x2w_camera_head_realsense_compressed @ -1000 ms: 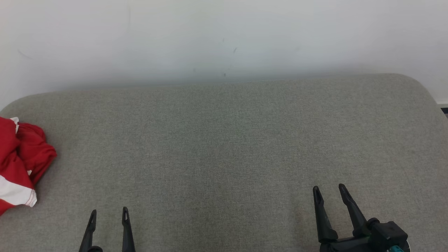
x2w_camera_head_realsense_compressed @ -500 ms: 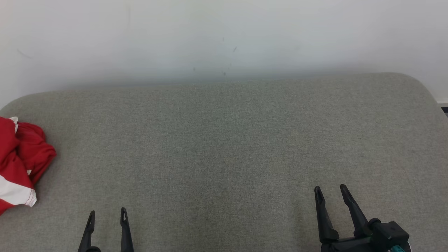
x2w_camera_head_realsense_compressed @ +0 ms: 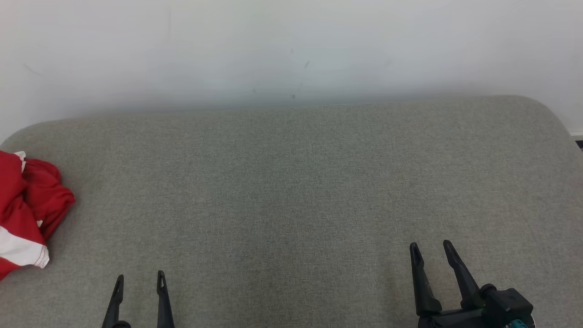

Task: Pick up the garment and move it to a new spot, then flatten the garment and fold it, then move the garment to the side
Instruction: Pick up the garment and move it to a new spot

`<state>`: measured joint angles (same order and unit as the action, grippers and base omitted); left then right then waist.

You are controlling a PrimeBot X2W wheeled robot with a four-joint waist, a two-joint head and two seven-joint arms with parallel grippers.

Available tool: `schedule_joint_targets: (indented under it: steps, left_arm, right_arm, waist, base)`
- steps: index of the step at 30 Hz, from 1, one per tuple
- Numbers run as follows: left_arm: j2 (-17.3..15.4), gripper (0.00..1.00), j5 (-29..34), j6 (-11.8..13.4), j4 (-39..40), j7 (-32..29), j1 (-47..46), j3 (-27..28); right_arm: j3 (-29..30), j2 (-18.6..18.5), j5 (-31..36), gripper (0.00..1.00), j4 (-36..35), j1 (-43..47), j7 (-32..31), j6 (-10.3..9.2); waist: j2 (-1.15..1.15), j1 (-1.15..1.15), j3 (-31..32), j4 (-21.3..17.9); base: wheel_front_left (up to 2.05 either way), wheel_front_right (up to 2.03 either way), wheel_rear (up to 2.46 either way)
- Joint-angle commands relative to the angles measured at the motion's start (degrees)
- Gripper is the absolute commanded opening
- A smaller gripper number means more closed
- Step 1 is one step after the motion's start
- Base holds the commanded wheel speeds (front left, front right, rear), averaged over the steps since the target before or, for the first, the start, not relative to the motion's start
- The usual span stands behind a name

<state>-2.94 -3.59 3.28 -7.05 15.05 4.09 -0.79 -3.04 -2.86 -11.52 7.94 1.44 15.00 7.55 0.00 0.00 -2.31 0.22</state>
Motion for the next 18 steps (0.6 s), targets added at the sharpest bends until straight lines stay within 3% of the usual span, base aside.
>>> schedule_joint_targets:
  steps: [1,9,18]
  left_arm:
    - [0.1,1.0,-0.4,0.1,-0.2,0.2,0.2,0.1]
    - [0.1,1.0,-0.5,-0.1,-0.4,0.2,-0.2,0.2]
    - [0.1,1.0,-0.3,-0.4,-0.7,0.2,-0.2,0.1]
  right_arm:
    - [0.0,0.0,-0.3,1.0,-0.1,0.4,0.3,-0.12]
    - [0.0,0.0,-0.4,1.0,-0.1,0.6,0.3,-0.12]
    - [0.0,0.0,-0.9,1.0,0.0,1.0,0.2,-0.12]
  waist:
    - [0.0,0.0,0.0,0.0]
    - [0.0,0.0,0.1,1.1]
    - [0.0,0.0,-0.4,6.1]
  base:
    - [0.0,0.0,0.0]
    - [0.0,0.0,0.0]
    - [0.0,0.0,0.0]
